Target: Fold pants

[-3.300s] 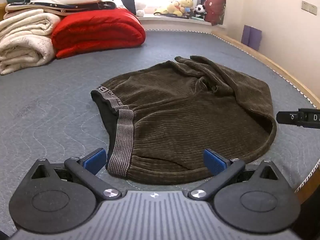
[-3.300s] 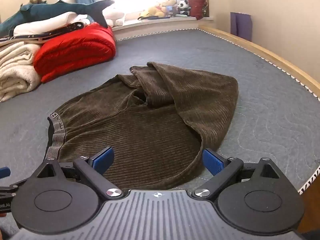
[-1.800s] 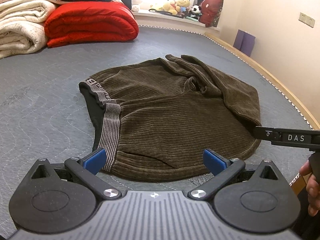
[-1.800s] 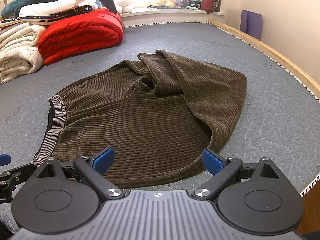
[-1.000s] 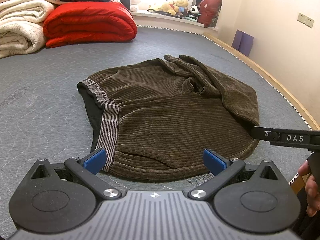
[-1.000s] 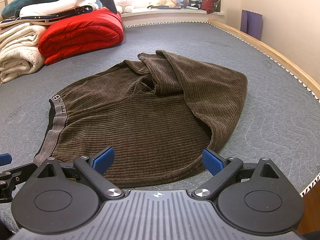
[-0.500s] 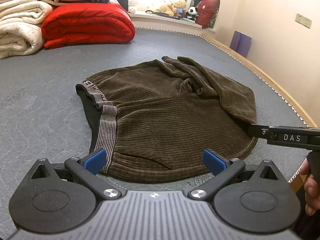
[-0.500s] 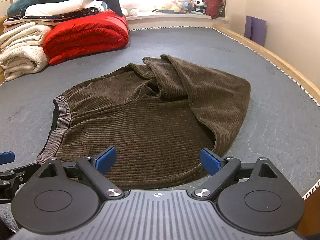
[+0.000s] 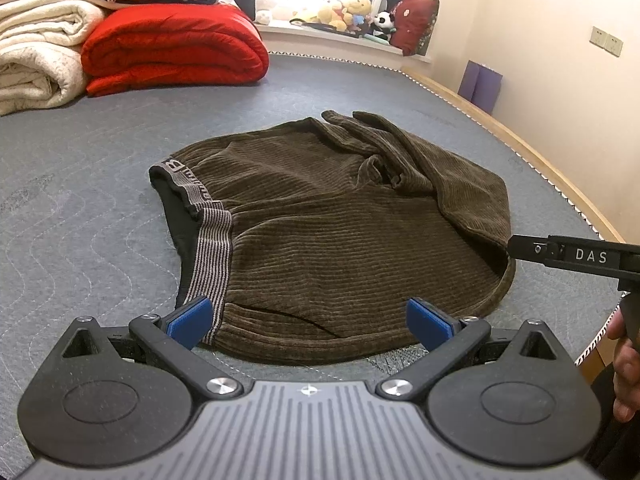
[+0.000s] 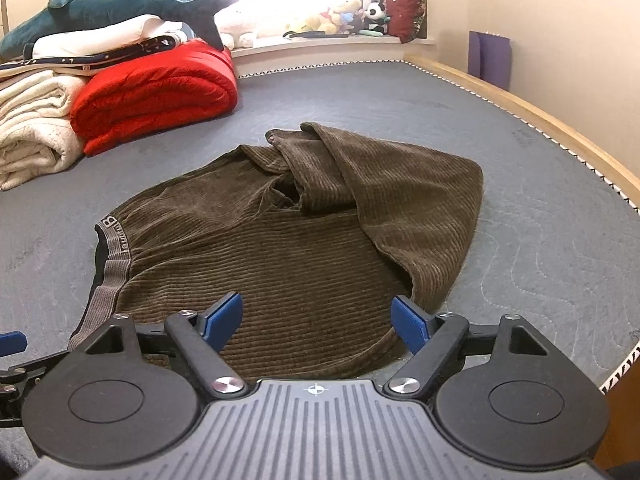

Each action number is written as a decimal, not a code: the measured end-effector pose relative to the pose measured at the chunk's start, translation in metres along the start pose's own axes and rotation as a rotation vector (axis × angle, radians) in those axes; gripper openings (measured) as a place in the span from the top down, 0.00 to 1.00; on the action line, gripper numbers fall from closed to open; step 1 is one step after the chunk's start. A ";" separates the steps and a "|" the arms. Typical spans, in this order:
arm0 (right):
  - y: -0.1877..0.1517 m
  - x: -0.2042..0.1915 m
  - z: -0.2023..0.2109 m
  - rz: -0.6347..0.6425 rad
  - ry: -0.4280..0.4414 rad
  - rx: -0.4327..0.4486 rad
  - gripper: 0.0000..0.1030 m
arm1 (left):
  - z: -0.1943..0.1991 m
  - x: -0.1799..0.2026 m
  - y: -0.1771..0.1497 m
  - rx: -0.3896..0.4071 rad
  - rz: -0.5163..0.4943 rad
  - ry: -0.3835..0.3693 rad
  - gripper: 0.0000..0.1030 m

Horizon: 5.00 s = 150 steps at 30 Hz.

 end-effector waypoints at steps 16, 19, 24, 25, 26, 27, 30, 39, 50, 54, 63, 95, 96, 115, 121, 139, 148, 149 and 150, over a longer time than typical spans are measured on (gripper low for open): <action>-0.001 -0.004 0.001 0.013 0.040 -0.005 0.45 | 0.006 0.005 -0.002 0.055 -0.027 0.001 0.05; -0.001 -0.008 0.002 0.033 0.050 0.005 0.48 | 0.008 0.008 -0.004 0.062 -0.047 -0.036 0.24; 0.003 -0.018 0.001 0.053 0.040 0.056 0.48 | 0.018 0.006 -0.003 0.072 -0.114 -0.101 0.74; 0.004 -0.021 0.000 0.058 0.025 0.067 0.48 | 0.021 0.001 -0.001 0.072 -0.130 -0.116 0.86; 0.005 -0.024 -0.002 0.060 0.010 0.072 0.48 | 0.024 -0.004 0.003 0.073 -0.142 -0.135 0.90; 0.007 -0.025 -0.004 0.051 0.012 0.073 0.48 | 0.027 -0.012 0.007 0.076 -0.146 -0.157 0.90; 0.010 -0.029 -0.006 -0.002 0.075 0.078 0.49 | 0.024 -0.042 0.027 0.058 -0.145 -0.213 0.90; -0.004 -0.079 -0.024 0.228 0.164 -0.010 0.59 | -0.088 -0.143 0.050 -0.225 0.136 -0.190 0.90; -0.037 -0.131 -0.079 0.353 0.295 -0.259 0.53 | -0.179 -0.149 0.062 -0.434 0.362 -0.255 0.53; -0.053 -0.154 -0.104 0.415 0.319 -0.342 0.41 | -0.211 -0.149 0.054 -0.488 0.387 -0.225 0.51; -0.082 -0.180 -0.152 0.517 0.300 -0.407 0.34 | -0.235 -0.124 0.060 -0.419 0.335 -0.276 0.35; -0.097 -0.338 -0.044 0.774 0.585 -0.256 0.92 | -0.100 -0.309 0.063 -0.397 0.265 -0.032 1.00; -0.101 -0.339 -0.049 0.752 0.562 -0.302 0.91 | -0.099 -0.314 0.065 -0.398 0.276 -0.019 1.00; 0.034 -0.092 -0.056 0.481 0.246 -0.250 0.69 | -0.128 -0.161 0.029 -0.543 -0.359 0.005 0.77; 0.060 -0.032 -0.097 0.375 0.182 -0.221 0.59 | -0.078 -0.150 0.079 -0.343 -0.290 -0.015 0.48; 0.058 -0.003 -0.182 0.369 0.042 -0.334 0.88 | -0.051 -0.066 0.139 -0.183 -0.350 -0.045 0.29; 0.076 0.033 -0.116 0.415 0.072 -0.280 0.93 | -0.051 -0.075 0.131 -0.193 -0.343 -0.012 0.29; 0.075 0.043 -0.107 0.410 0.075 -0.288 0.93 | -0.052 -0.076 0.129 -0.199 -0.348 -0.005 0.28; 0.073 0.052 -0.099 0.411 0.072 -0.299 0.94 | -0.054 -0.076 0.125 -0.205 -0.354 0.003 0.28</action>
Point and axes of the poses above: each gripper's, at about its wrist camera, not at the fingertips, and z roughly against the way its jaws point, x to its right, y to its top, the point moved 2 cm from there along -z, roughly the way its jaws point, and after that the axes turned 15 degrees about y, right-handed, at the moved point
